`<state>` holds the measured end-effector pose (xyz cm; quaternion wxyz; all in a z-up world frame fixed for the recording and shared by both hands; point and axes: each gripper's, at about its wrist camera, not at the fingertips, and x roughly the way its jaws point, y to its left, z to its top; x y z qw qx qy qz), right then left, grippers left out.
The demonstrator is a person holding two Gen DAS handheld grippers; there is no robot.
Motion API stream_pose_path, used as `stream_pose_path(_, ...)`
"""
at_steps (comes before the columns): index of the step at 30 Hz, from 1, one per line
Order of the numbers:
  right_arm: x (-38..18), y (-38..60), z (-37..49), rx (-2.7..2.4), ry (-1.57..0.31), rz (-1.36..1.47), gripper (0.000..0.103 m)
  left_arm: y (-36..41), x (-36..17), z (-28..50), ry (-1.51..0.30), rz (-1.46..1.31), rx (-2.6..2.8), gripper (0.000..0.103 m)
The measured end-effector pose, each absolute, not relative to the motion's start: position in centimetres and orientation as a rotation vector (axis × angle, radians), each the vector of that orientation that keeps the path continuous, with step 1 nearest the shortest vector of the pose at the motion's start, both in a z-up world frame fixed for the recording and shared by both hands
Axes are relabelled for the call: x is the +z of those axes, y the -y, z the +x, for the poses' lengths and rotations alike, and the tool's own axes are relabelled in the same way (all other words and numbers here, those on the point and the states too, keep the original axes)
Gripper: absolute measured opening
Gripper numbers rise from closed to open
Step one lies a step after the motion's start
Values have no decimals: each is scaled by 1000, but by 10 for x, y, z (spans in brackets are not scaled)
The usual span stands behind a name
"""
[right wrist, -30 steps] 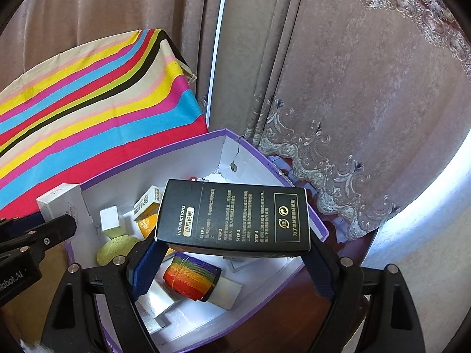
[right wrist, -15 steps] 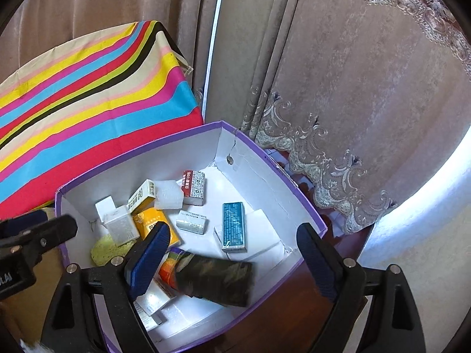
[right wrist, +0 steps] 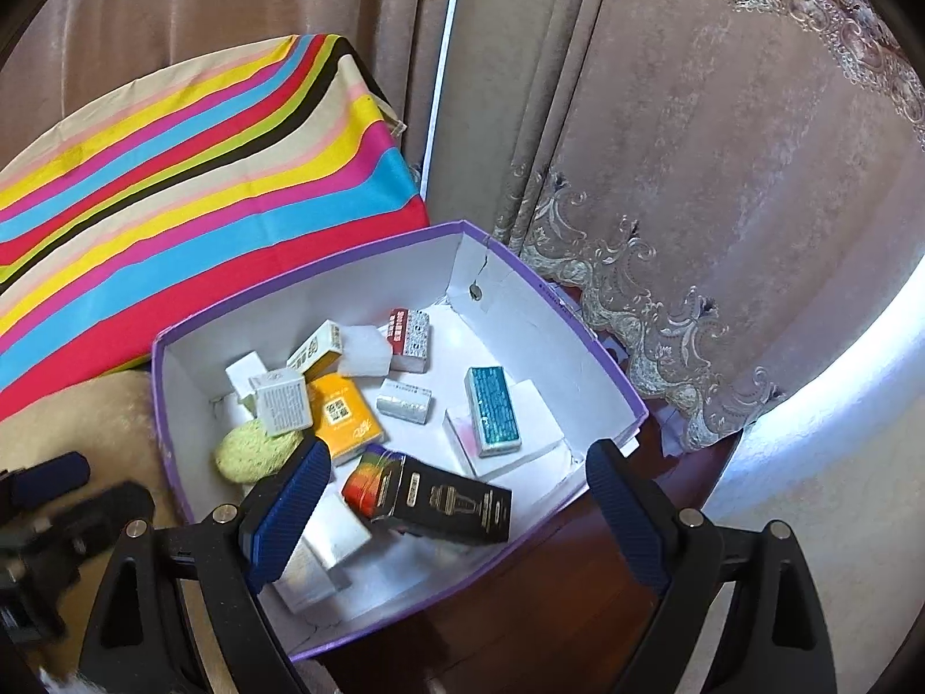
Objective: Organize objects
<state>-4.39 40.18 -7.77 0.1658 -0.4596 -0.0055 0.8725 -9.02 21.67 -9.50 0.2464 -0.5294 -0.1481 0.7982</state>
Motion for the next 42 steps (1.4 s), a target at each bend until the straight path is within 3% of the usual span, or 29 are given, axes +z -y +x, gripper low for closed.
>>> stream_pose_path(5, -78, -403, -36, 2483, -1, -1323, 91, -223, -98, -90, 400, -1414, 2166, 102)
stream_pose_path(8, -76, -404, -33, 2484, -3, -1321, 91, -229, -100, -89, 332, -1428, 2179, 102)
stream_pose_path(42, -81, -412, -33, 2475, -22, -1343, 91, -230, -103, -90, 316, -1452, 2191, 102)
